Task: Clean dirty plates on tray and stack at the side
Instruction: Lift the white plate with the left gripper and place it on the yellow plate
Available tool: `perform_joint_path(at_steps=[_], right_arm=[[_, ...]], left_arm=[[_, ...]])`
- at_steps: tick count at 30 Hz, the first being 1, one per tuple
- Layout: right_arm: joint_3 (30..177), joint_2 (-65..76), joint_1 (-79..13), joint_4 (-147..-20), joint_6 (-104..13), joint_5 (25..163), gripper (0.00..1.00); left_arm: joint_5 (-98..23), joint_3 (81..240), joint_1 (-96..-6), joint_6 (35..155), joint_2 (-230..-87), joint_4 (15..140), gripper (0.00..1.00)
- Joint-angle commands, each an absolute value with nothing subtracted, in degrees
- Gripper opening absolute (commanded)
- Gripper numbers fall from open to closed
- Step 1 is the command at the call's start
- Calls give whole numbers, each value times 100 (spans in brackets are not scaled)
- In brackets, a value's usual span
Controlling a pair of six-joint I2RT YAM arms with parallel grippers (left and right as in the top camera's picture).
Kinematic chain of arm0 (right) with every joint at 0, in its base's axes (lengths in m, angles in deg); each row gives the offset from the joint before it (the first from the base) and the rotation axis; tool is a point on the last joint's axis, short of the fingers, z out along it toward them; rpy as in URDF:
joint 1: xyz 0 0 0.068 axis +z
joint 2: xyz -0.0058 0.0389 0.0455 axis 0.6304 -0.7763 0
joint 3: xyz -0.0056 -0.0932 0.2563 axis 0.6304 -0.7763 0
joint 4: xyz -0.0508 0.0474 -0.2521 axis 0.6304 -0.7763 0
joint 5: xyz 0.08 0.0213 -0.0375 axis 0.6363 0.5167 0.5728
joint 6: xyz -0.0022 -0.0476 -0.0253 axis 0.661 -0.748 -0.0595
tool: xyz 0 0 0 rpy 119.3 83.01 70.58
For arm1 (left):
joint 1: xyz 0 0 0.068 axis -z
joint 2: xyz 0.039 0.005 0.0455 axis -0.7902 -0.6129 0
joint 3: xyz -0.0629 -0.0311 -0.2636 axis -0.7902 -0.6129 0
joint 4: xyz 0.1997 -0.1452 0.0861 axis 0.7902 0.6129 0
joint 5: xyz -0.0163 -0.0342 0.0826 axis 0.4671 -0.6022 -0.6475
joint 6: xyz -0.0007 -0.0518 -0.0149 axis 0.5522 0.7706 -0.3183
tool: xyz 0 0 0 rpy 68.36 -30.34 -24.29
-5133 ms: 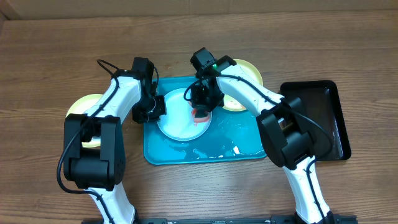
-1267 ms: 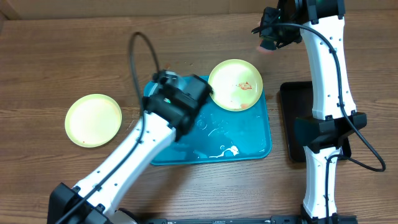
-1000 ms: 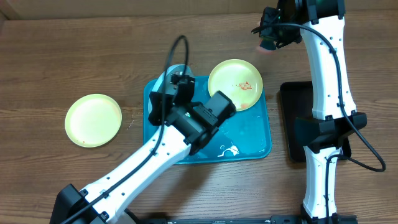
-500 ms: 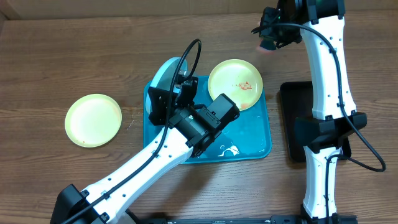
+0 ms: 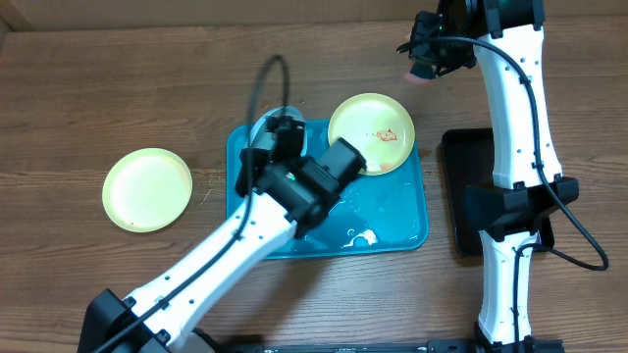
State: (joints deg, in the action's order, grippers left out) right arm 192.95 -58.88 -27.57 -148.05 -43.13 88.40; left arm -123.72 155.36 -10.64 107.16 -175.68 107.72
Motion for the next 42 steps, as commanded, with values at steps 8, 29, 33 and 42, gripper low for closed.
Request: perform_joint_path(at_steps=[8, 29, 33, 42], right_arm=[[19400, -5730, -2757, -14792, -4356, 8851, 4], [19400, -5730, -2757, -14792, -4354, 8854, 4], [19400, -5730, -2757, -14792, -4352, 8854, 4], [19400, -5730, -2757, -14792, -4354, 8854, 4]], left_arm=[[-6703, 15540, -4638, 9284, -17406, 10263, 4], [-5822, 14430, -9361, 9105, -18283, 8719, 5], [-5778, 14430, -9219, 8980, -18293, 8798, 35], [-5776, 15134, -8019, 8438, -18289, 9255, 53]])
